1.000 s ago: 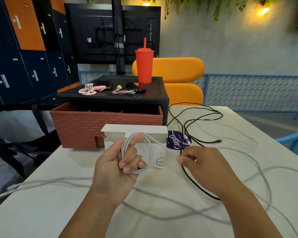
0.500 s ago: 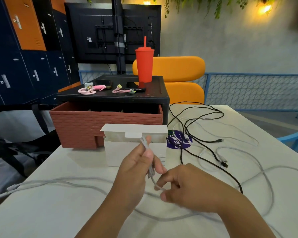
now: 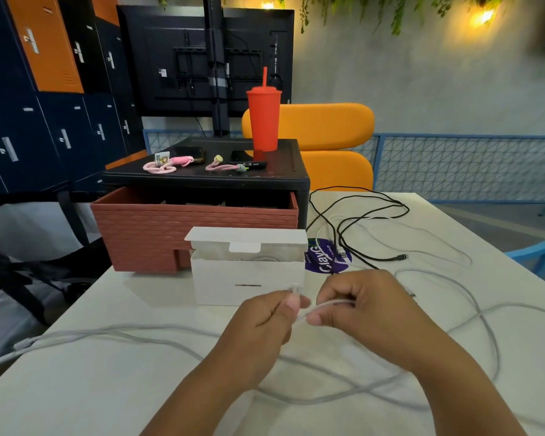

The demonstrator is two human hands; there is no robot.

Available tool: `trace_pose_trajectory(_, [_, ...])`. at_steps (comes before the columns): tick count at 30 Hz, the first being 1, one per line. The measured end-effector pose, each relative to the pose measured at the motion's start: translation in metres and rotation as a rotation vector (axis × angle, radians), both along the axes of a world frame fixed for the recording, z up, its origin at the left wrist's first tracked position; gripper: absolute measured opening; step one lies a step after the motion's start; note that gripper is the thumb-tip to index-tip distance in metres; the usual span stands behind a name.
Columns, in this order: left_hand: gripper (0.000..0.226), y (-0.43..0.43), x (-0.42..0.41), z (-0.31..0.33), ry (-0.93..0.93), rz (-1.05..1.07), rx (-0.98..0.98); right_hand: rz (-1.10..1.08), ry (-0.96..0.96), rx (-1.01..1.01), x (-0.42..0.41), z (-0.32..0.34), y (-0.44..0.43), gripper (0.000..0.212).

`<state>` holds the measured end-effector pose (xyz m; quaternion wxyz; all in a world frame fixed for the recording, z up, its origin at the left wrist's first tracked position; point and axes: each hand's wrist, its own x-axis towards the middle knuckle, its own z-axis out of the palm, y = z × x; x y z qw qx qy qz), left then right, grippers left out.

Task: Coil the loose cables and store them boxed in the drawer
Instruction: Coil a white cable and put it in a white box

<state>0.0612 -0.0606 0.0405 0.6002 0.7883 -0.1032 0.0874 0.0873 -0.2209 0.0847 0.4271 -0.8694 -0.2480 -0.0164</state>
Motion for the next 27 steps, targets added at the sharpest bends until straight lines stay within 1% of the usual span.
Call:
trace_pose_trajectory(3, [0.051,0.001,-0.002,0.01,0.117,-0.118,-0.17,-0.043,-0.082,0.074,0.0,0.0,0.001,0.018])
trace_pose_trajectory(4, [0.049,0.003,-0.003,0.012,0.139,-0.167,-0.214,-0.044,-0.094,0.101,0.0,0.0,0.002,0.018])
trace_pose_trajectory(6, [0.039,0.003,-0.005,0.015,0.179,-0.228,-0.318,-0.025,-0.105,0.14,0.0,-0.001,0.003,0.018])
trace_pose_trajectory(8, [0.037,0.003,-0.006,0.017,0.236,-0.246,-0.436,0.003,-0.095,0.168,0.0,-0.003,0.006,0.014])
trace_pose_trajectory(11, [0.039,0.002,-0.006,0.018,0.29,-0.275,-0.577,0.087,-0.098,0.156,0.001,-0.006,0.009,0.028])
trace_pose_trajectory(13, [0.045,0.001,-0.007,0.019,0.318,-0.277,-0.666,0.161,-0.112,0.147,0.004,-0.008,0.011,0.029])
trace_pose_trajectory(15, [0.046,0.0,-0.007,0.02,0.332,-0.252,-0.74,0.19,-0.081,0.184,0.006,-0.012,0.013,0.031])
trace_pose_trajectory(17, [0.044,0.0,-0.005,0.02,0.326,-0.231,-0.768,0.177,-0.052,0.22,0.007,-0.016,0.015,0.029])
trace_pose_trajectory(21, [0.045,0.004,-0.002,0.016,0.297,-0.243,-0.657,0.081,-0.153,0.158,0.008,-0.024,0.018,0.035])
trace_pose_trajectory(25, [0.035,0.008,-0.001,0.02,0.394,-0.279,-0.747,0.054,-0.202,0.059,0.011,-0.027,0.019,0.033])
trace_pose_trajectory(27, [0.03,0.01,-0.002,0.022,0.431,-0.273,-0.795,0.071,-0.206,0.069,0.009,-0.027,0.022,0.031])
